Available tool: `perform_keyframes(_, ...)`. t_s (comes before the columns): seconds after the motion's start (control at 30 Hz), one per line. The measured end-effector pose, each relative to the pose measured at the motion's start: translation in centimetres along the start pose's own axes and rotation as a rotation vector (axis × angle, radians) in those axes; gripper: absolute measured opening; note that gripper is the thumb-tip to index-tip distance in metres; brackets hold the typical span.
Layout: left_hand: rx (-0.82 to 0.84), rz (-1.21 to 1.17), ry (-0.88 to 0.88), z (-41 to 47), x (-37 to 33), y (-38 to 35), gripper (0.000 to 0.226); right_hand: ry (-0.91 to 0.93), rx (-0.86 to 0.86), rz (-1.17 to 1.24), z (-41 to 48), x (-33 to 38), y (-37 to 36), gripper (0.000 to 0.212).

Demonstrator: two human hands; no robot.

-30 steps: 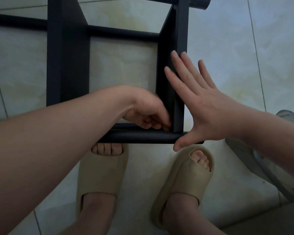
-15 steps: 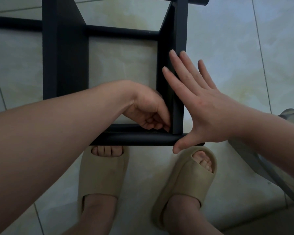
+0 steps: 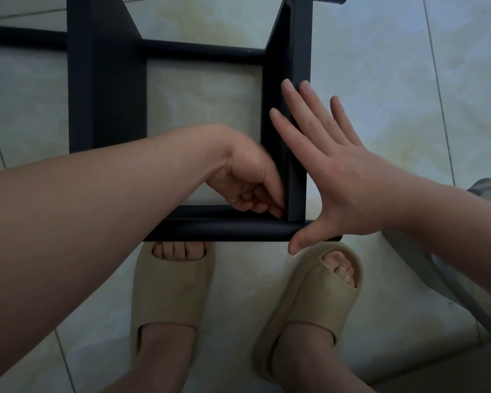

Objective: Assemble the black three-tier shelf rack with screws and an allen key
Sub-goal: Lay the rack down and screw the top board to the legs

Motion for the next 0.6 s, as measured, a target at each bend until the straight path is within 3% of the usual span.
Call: perform_keyframes(0.6, 0.010, -0.066, -0.036, -0.01, 0.18, -0.46, 0.016, -0.007, 0.017, 0.003, -0.02, 0.06, 0.10, 0.151)
Point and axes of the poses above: each hand's wrist, its own z-axis towards the middle knuckle, its own y-axis out of the back of the hand, x = y × z, the point moved 2 cm from there along z, towards the middle knuckle, and after that the axes turned 5 degrees about -z, right-handed, at the moved point
